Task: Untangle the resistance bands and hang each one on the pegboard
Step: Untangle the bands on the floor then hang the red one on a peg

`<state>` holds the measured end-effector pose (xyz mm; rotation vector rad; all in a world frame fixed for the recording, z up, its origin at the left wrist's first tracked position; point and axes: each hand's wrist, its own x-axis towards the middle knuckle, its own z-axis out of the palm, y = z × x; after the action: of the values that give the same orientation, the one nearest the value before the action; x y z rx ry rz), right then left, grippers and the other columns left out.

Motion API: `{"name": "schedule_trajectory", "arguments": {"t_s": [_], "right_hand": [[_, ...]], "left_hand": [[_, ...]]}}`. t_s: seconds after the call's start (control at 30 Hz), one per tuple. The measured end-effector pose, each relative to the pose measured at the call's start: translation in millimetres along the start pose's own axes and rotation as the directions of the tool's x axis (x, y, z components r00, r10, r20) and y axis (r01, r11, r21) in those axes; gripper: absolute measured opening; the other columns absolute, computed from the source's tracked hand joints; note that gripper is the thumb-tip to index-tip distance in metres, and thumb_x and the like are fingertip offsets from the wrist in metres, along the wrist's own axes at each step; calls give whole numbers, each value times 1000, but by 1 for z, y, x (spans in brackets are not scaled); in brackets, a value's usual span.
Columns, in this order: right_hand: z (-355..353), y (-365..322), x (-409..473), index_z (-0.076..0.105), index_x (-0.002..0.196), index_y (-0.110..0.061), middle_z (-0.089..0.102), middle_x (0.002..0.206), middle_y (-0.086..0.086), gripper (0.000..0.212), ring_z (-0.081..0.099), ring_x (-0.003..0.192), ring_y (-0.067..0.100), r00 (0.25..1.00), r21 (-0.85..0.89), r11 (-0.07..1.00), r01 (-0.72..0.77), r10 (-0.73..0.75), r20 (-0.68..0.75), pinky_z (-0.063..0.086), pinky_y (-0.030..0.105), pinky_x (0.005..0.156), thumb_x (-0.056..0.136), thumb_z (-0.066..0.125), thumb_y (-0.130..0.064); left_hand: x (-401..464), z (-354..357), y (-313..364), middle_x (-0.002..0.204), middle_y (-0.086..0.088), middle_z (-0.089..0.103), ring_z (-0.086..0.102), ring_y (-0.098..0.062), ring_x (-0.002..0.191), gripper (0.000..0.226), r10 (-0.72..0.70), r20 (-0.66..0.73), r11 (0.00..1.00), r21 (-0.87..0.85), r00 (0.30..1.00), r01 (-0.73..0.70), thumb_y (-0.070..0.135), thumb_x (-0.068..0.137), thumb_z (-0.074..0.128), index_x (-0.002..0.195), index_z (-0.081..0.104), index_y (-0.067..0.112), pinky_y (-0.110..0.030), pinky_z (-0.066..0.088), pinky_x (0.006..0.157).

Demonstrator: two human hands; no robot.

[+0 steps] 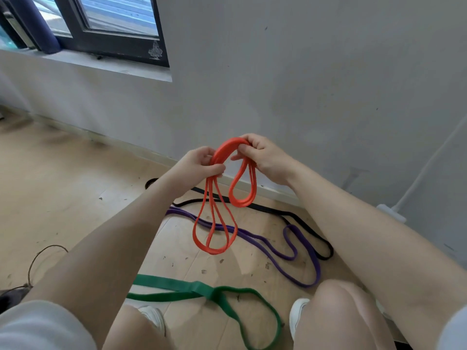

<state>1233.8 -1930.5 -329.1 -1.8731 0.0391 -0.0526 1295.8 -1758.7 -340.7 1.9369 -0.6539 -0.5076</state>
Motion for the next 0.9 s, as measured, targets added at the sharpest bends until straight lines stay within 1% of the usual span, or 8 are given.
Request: {"name": "schedule_trajectory", "arguments": {"t_s": [0.1, 0.23, 0.37, 0.47, 0.6, 0.73, 0.8, 0.9], "right_hand": [[-11, 5, 2, 55, 99, -16, 65, 74, -11, 22, 63, 87, 12, 997, 350, 936, 36, -9, -79, 48, 27, 82, 101, 34, -12], [-27, -3, 4, 54, 90, -10, 59, 58, -8, 26, 65, 72, 9, 978, 629, 765, 138, -7, -207, 52, 21, 75, 101, 31, -5], [-38, 9, 3, 53, 90, -9, 56, 54, -7, 24, 66, 66, 9, 962, 674, 724, 147, 54, -268, 51, 21, 77, 100, 32, -4], [-45, 21, -2, 52, 87, -11, 55, 57, -5, 24, 67, 65, 9, 940, 660, 741, 123, 126, -317, 46, 20, 72, 100, 33, -5], [-53, 19, -4, 52, 90, -13, 50, 71, 0, 22, 64, 67, 8, 940, 536, 837, 107, 91, -330, 47, 22, 73, 100, 34, -5], [-48, -5, -3, 53, 95, -19, 54, 82, -3, 20, 59, 77, 6, 967, 54, 993, 106, -90, -240, 43, 16, 70, 100, 37, -8], [-43, -21, 0, 51, 98, -17, 55, 83, -4, 16, 58, 79, 6, 974, -127, 983, 131, -151, -169, 43, 17, 74, 100, 38, -9], [-37, -36, 4, 51, 100, -19, 58, 83, -4, 12, 57, 83, 9, 983, -327, 937, 125, -162, -88, 44, 30, 81, 99, 41, -14]], "left_hand": [[-1, 6, -4, 88, -8, 68, 68, -16, 80, 21, 21, 81, 1000, 21, 996, -23, 14, 86, 64, 106, 58, 16, -21, 55, 68], [1, 7, -15, 92, -8, 69, 69, -17, 84, 21, -12, 88, 1000, 12, 996, 11, 15, 86, 64, 106, 59, 13, -30, 56, 79], [1, 1, -16, 88, -3, 64, 64, -15, 82, 15, 36, -48, 999, -35, 998, -38, 16, 91, 56, 106, 59, 13, -25, 54, 76], [5, -5, -5, 94, -2, 64, 63, -11, 87, 21, 62, -31, 998, -23, 998, -62, 16, 93, 52, 113, 56, 13, -22, 51, 78], [11, -7, -1, 100, 2, 64, 61, -7, 93, 23, 49, 34, 994, 100, 998, -52, 15, 96, 45, 118, 55, 15, -18, 47, 78], [10, 3, -13, 101, 2, 67, 64, -9, 92, 32, 5, 104, 988, 151, 995, -21, 16, 94, 50, 126, 45, 20, -28, 53, 81], [7, 11, -18, 107, 1, 66, 65, -12, 97, 36, -15, 144, 998, 62, 989, 6, 18, 92, 54, 127, 45, 20, -31, 52, 88], [6, 19, -20, 113, 5, 64, 61, -8, 104, 33, 18, 117, 1000, -16, 993, -16, 19, 90, 57, 123, 52, 19, -28, 47, 93]]}}
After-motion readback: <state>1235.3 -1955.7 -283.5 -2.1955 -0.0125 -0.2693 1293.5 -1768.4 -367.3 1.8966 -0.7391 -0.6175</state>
